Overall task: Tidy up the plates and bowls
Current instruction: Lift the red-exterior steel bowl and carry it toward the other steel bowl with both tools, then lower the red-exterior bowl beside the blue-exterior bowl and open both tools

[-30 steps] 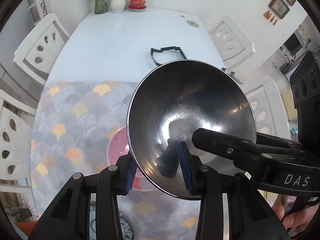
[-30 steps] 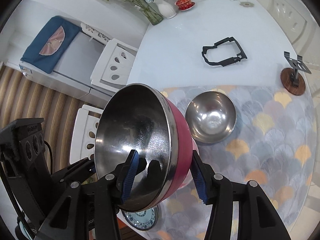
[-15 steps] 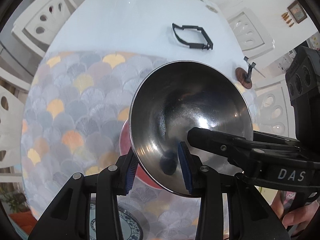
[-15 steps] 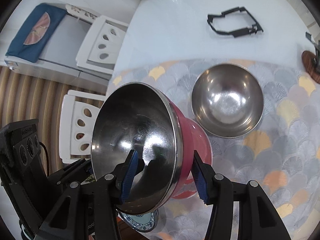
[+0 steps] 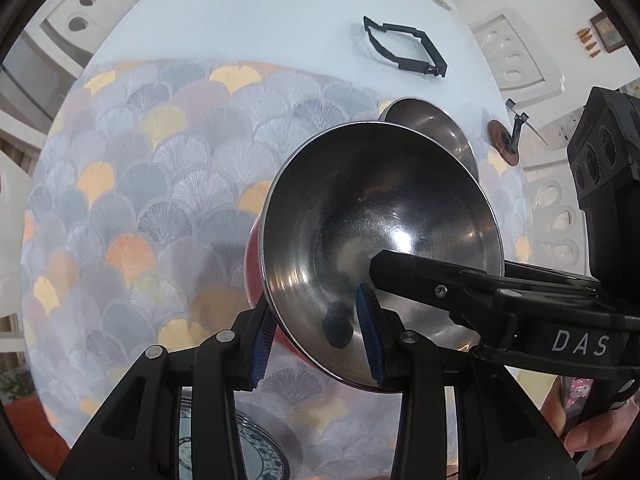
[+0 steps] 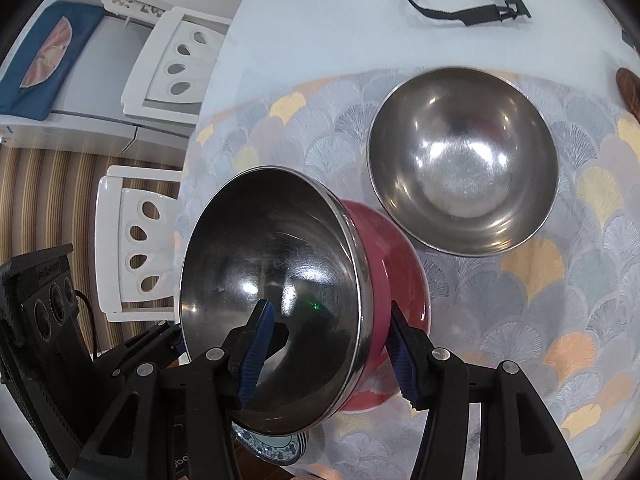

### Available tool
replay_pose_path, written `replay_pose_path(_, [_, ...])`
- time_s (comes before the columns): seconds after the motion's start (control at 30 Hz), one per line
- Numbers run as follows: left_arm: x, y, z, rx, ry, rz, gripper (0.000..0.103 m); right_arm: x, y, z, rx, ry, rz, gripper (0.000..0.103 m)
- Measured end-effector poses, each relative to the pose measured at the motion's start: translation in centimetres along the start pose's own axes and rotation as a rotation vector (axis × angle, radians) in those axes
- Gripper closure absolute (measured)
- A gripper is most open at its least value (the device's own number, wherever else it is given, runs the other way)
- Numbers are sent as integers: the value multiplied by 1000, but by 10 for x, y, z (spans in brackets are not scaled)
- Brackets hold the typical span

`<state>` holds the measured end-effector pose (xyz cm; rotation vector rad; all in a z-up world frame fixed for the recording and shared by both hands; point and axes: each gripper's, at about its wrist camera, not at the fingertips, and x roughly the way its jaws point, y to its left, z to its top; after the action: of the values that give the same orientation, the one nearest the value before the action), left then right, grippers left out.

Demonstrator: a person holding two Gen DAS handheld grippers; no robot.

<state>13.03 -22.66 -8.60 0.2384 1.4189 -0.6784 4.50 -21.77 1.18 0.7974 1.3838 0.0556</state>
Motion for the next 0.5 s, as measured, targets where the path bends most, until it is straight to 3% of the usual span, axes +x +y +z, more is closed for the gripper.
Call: replay_pose_path(0.5, [10, 13, -6, -30, 16, -17, 68, 16, -2, -3, 20, 37, -27, 45])
